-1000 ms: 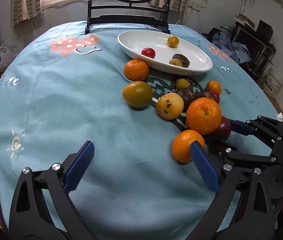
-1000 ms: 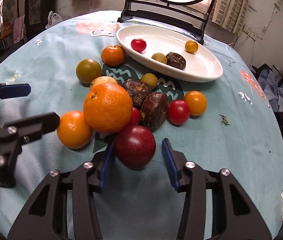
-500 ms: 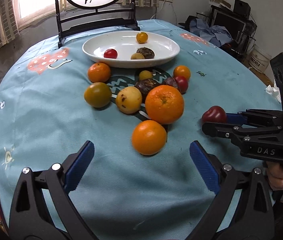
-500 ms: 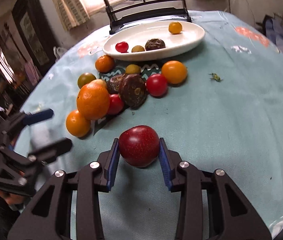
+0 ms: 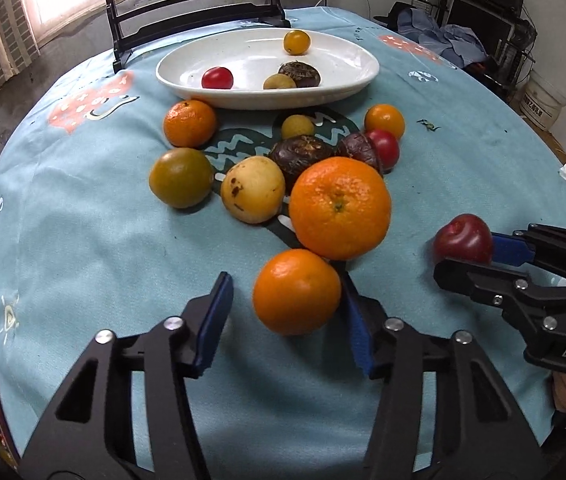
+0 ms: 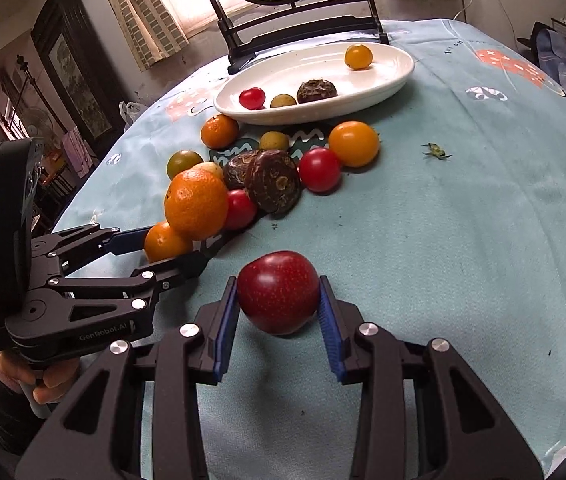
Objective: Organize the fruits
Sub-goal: 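Grasp the orange tomato with the left tool while the right tool carries the red plum to the plate, then release both fruits onto the white plate and withdraw both tools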
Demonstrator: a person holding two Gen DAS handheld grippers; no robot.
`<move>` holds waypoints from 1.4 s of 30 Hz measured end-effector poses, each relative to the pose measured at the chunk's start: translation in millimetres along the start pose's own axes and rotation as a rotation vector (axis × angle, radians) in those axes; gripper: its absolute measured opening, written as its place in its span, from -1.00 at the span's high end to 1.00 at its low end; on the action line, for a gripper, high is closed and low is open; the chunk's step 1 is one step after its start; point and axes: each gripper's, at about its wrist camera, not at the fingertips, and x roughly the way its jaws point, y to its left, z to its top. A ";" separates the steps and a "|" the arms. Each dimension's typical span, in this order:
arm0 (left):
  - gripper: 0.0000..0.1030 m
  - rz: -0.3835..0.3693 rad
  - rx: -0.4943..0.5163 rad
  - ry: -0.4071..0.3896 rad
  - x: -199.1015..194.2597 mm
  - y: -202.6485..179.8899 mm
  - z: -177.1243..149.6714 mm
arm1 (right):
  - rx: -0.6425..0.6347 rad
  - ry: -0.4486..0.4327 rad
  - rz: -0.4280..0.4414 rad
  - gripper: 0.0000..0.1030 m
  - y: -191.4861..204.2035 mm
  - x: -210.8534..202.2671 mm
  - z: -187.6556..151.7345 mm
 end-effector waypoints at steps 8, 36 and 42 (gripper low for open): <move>0.24 -0.009 -0.033 -0.021 -14.6 -1.0 -12.8 | 0.008 -0.016 -0.014 0.25 -1.7 -2.0 0.5; 0.22 0.038 -0.185 0.022 102.7 69.4 204.9 | 0.055 -0.032 -0.150 0.23 -65.5 113.9 211.6; -0.53 0.053 -0.188 -0.049 71.4 68.5 200.5 | 0.049 -0.076 -0.174 0.13 -56.6 83.4 204.8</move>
